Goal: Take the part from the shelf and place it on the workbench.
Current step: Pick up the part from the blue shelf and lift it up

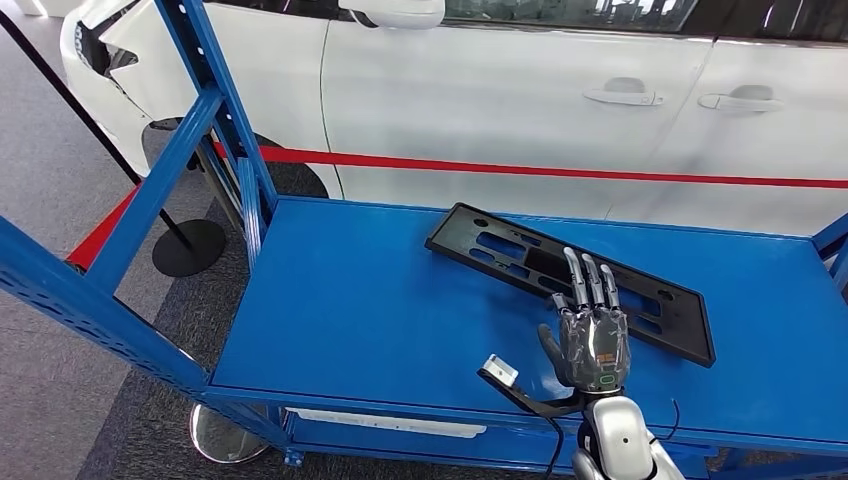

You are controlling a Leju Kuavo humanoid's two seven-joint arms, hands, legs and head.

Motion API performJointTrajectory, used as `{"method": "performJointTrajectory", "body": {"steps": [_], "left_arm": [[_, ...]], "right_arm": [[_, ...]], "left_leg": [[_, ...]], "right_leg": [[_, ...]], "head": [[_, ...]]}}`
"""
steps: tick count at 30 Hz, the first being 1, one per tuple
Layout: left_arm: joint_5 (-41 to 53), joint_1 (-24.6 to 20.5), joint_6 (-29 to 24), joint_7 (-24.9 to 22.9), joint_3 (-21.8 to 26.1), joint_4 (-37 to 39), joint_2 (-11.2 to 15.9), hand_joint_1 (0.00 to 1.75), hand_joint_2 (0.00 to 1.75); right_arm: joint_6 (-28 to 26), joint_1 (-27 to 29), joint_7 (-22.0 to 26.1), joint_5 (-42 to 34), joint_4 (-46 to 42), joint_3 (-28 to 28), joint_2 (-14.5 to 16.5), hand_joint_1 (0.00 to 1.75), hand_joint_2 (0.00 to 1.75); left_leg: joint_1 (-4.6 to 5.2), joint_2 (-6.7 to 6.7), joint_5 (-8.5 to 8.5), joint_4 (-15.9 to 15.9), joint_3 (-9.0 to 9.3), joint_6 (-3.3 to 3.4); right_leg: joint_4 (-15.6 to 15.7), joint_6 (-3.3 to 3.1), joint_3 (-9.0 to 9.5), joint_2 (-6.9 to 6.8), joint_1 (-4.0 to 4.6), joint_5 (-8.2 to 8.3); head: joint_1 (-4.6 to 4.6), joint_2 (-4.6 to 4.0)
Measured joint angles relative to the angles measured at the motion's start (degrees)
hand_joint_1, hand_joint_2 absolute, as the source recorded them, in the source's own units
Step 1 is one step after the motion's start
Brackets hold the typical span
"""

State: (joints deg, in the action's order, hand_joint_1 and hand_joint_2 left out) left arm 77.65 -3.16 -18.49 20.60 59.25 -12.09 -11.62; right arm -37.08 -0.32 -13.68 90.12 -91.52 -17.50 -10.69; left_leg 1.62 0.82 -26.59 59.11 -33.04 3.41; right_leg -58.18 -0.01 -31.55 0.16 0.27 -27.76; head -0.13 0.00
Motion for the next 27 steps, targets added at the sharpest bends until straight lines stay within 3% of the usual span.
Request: {"method": "performJointTrajectory", "body": {"steps": [5, 9, 10, 14, 18, 24, 27], "left_arm": [[0.13, -0.01, 0.0, -0.02, 0.0, 0.0, 0.03, 0.0, 1.75], [0.21, -0.02, 0.04, -0.05, 0.0, 0.01, 0.06, 0.0, 1.75], [0.25, -0.02, 0.08, -0.07, 0.0, 0.0, 0.07, 0.0, 1.75], [0.33, -0.05, 0.9, -0.54, 0.0, 0.0, 0.09, 0.0, 1.75], [0.54, -0.08, 1.28, -1.16, 0.0, 0.0, 0.11, 0.0, 1.75], [0.74, -0.09, 1.27, -1.43, 0.0, 0.0, 0.2, 0.0, 1.75], [0.88, -0.1, 1.27, -1.32, 0.0, 0.0, 0.21, 0.0, 1.75]], "right_arm": [[0.05, -0.41, -0.03, 0.0, 0.12, -0.03, -0.75, 0.0, 1.75], [0.05, -0.66, -0.63, 0.0, 0.36, -0.05, -1.02, 0.0, 0.0], [0.05, -0.82, -1.06, 0.0, 0.49, -0.12, -1.08, 0.0, 0.0], [-0.05, -1.56, -3.26, 0.01, 1.56, -1.15, -1.23, 0.0, 1.75], [-0.37, -2.05, -6.02, 0.02, 3.47, -4.73, -1.11, 0.0, 1.75], [-1.23, -2.05, -6.0, 0.02, 5.16, -7.15, -0.67, 0.0, 1.75], [-2.02, -1.67, -4.28, 0.02, 4.81, -7.28, -0.26, 0.0, 0.44]], "left_leg": [[0.0, 0.01, -0.01, 0.0, -0.01, 0.0], [-0.01, 0.01, -0.01, 0.0, -0.01, 0.0], [-0.01, 0.01, -0.01, 0.0, -0.01, 0.0], [-0.02, 0.01, 0.0, -0.01, 0.0, 0.0], [-0.02, 0.01, 0.0, -0.01, 0.0, 0.0], [-0.02, 0.02, 0.0, -0.01, -0.02, 0.0], [-0.02, 0.02, -0.01, -0.01, -0.02, 0.0]], "right_leg": [[0.0, 0.0, -0.02, -0.01, 0.01, 0.0], [0.0, 0.0, -0.02, -0.01, 0.01, -0.01], [0.0, 0.0, -0.02, -0.01, 0.01, -0.01], [0.0, 0.0, -0.01, -0.01, 0.02, -0.01], [0.0, -0.01, -0.01, -0.01, 0.02, -0.01], [0.0, -0.02, -0.02, -0.02, 0.02, -0.02], [0.0, -0.02, -0.02, -0.02, 0.01, -0.02]], "head": [[0.0, 0.0], [-0.01, 0.0], [-0.01, 0.0], [0.01, 0.0], [0.01, 0.0], [-0.01, 0.0], [0.01, 0.0]]}}
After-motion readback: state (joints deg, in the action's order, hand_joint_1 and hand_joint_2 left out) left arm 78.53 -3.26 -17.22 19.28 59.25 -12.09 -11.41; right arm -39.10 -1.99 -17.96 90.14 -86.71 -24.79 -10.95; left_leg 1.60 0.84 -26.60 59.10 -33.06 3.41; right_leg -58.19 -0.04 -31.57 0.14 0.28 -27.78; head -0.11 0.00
